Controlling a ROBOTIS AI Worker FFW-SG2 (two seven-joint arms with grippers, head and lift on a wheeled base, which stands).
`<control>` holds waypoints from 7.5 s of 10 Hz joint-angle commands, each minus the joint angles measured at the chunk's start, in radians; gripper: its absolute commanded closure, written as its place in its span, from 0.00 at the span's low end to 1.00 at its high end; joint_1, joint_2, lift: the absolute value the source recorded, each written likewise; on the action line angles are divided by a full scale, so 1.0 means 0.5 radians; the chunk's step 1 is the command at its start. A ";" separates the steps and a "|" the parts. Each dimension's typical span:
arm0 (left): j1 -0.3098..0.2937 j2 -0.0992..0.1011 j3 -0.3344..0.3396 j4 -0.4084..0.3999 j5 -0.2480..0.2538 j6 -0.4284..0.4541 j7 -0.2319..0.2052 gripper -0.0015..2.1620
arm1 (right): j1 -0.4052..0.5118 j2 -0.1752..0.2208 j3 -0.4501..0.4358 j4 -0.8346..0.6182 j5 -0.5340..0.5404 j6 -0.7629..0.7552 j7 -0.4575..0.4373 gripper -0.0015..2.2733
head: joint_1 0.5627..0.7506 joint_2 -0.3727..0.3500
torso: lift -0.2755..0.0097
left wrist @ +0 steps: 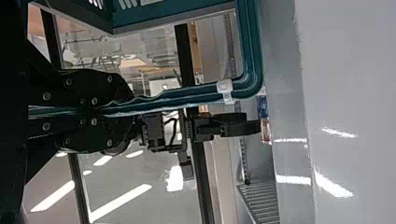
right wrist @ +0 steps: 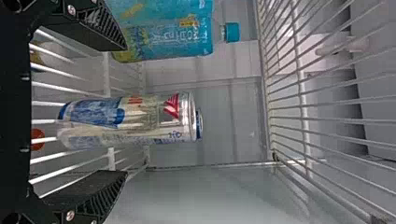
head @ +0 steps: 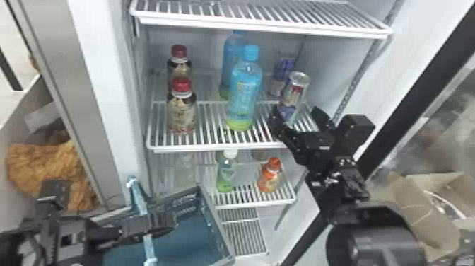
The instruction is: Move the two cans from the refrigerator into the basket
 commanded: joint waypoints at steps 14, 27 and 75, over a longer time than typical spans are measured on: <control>0.014 0.000 0.016 0.000 0.004 0.001 0.003 0.55 | -0.295 -0.075 0.038 0.281 -0.010 0.081 -0.065 0.56 | 0.70 0.25 | 0.88; 0.014 -0.009 0.020 0.000 0.004 0.001 0.003 0.55 | 0.810 -0.091 -0.161 -1.142 -0.217 0.498 -0.092 0.56 | 0.70 0.19 | 0.88; -0.006 -0.015 -0.064 0.025 0.064 0.001 0.028 0.55 | 0.270 -0.060 -0.173 -0.436 -0.057 0.233 0.104 0.04 | 0.70 0.15 | 0.88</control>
